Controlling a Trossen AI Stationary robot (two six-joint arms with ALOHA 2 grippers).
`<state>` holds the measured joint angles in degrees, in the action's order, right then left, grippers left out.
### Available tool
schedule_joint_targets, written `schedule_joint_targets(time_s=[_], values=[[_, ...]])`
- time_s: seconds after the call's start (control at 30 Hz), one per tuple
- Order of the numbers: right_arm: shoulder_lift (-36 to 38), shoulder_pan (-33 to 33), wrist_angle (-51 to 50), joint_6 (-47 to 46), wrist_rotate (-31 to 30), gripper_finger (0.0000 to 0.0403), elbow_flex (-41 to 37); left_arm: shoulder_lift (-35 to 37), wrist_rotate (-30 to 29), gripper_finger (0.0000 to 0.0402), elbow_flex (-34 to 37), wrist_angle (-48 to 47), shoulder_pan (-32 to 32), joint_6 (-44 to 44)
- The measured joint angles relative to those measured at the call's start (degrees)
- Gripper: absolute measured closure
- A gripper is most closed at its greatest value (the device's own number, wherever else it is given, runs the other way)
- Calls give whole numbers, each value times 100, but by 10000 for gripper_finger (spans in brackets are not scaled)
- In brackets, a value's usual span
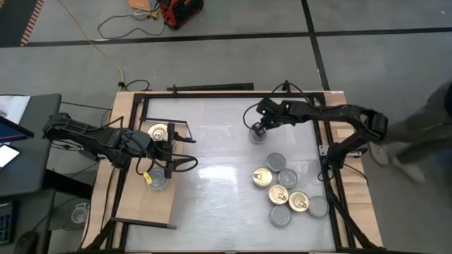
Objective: Stack canned seafood by type on shelf
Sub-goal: Stack the green tuna can on top of the green tuna can on the shelf
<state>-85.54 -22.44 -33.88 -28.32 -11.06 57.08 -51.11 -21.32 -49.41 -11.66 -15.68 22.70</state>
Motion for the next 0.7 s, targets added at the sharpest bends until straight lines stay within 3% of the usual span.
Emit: schedule_joint_targets(time_s=[0.27,0.47,0.7], values=[[4,1094,-487,1165,-47,341,45,2,-2,138,0,-138,0,-50],[-57,2020,-391,1769,-1037,279,-57,0,-4,138,0,-136,0,-13],[-599,2444,-228,2594,-1910,189,-57,1,-6,138,0,-138,2,-27]])
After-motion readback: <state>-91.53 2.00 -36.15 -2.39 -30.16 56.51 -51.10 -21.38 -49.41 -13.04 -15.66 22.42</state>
